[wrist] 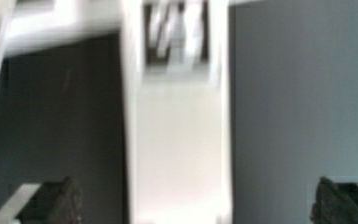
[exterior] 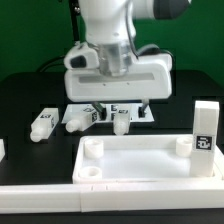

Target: Assemble desk

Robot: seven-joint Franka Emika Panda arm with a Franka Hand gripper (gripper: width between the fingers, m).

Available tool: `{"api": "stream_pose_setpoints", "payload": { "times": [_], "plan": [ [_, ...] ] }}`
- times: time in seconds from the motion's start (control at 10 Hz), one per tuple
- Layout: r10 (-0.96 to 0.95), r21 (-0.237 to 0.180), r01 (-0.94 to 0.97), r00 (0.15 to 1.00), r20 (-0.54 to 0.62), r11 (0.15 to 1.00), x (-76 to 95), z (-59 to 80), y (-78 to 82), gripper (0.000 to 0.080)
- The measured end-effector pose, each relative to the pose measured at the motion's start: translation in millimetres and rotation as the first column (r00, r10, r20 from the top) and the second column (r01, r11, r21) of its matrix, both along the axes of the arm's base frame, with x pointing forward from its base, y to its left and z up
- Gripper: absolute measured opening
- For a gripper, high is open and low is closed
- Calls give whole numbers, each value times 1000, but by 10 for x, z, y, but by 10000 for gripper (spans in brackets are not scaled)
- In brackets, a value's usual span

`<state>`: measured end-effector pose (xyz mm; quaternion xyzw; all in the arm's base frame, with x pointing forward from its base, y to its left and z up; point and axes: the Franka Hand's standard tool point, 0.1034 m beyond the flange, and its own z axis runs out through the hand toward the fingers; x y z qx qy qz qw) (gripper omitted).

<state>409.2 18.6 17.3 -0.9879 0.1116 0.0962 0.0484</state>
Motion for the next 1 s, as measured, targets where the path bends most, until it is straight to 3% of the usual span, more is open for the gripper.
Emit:
{"api": "stream_pose_setpoints", "payload": {
  "times": [0.2,0.4,0.6,0.7,0.8,1.0],
  "plan": [
    [-7,-13,7,1000,-7,1000,-52,-81,17,649],
    [-2,-18,3,1000,2,1000,-15,-71,2,649],
    [-3,-11,3,1000,-11,1000,-33,-72,9,385],
    [-6,-3,6,1000,-25,1000,-38,-69,16,385],
    [-7,-3,7,1000,-24,1000,-32,-64,31,284],
    [87,35,-82,976,-201,996,-17,199,476,284]
  ]
}}
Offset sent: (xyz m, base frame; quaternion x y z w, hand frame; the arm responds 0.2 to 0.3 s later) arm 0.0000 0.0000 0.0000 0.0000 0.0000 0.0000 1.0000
